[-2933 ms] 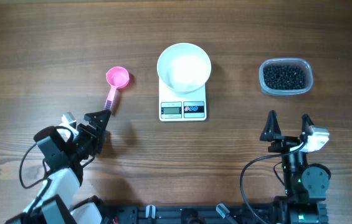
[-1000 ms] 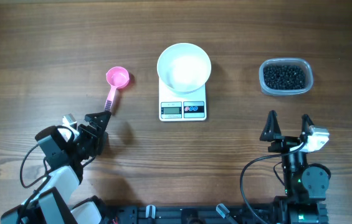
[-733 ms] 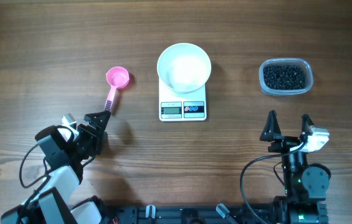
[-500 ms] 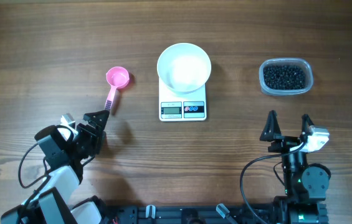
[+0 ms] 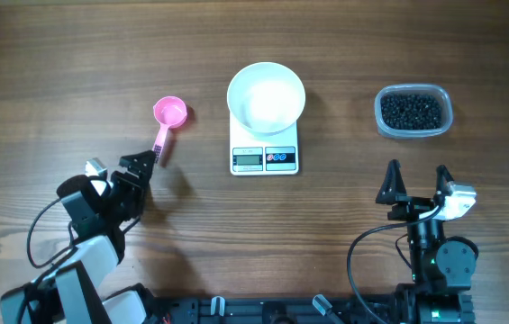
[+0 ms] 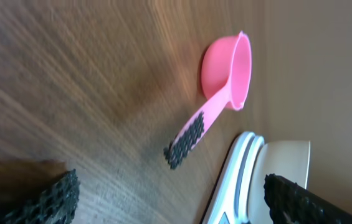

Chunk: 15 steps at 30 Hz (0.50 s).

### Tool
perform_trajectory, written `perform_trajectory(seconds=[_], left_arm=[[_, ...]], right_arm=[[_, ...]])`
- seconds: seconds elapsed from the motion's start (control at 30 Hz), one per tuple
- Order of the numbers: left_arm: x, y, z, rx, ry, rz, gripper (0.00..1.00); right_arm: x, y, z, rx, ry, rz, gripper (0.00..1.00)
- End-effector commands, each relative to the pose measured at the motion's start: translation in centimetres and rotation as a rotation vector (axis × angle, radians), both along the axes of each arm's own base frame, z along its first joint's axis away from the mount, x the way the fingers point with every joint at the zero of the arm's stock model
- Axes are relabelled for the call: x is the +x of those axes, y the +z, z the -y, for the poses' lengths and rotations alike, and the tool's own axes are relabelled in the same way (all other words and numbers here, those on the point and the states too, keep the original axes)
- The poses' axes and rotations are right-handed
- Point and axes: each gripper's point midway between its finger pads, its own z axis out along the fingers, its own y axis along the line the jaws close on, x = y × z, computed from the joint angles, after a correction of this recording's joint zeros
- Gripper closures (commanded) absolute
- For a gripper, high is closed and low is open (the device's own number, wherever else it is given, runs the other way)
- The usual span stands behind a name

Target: Scoop item into bowl and weigh 150g on scale

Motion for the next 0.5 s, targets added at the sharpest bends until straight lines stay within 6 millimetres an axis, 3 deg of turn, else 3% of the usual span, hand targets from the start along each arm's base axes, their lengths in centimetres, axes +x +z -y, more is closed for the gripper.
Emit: perform_trajectory(seconds=[0.0,0.2,0.47], left_arm=[[-0.5,-2.1,-0.4,-0.011,0.047,-0.069,0.0],[0.2,-2.1,0.5,-0.071,0.0,-0.033,0.0],[0.6,-2.1,0.4,-0.065,-0.002,-0.013,0.0]], right_arm=[[-0.1,0.3,0.0,0.003,-0.001,0.013,0.0],[-0.1,0.3,0.1,0.003,-0.002,0.013,0.0],[-0.1,0.3,0.1,0.003,-0.002,0.013,0.0]])
